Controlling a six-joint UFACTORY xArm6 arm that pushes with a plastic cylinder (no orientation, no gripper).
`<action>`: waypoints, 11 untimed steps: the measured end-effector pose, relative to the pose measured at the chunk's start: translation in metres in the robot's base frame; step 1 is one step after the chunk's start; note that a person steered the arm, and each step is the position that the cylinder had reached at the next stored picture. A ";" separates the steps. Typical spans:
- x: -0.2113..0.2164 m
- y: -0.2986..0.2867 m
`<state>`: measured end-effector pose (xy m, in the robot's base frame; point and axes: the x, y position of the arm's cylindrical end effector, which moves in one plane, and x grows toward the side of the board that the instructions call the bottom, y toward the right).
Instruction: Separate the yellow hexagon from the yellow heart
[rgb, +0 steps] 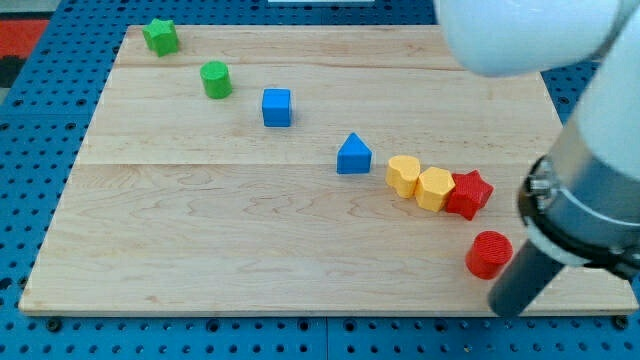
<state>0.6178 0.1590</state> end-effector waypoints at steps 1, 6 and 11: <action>-0.029 -0.018; -0.149 -0.011; -0.198 0.007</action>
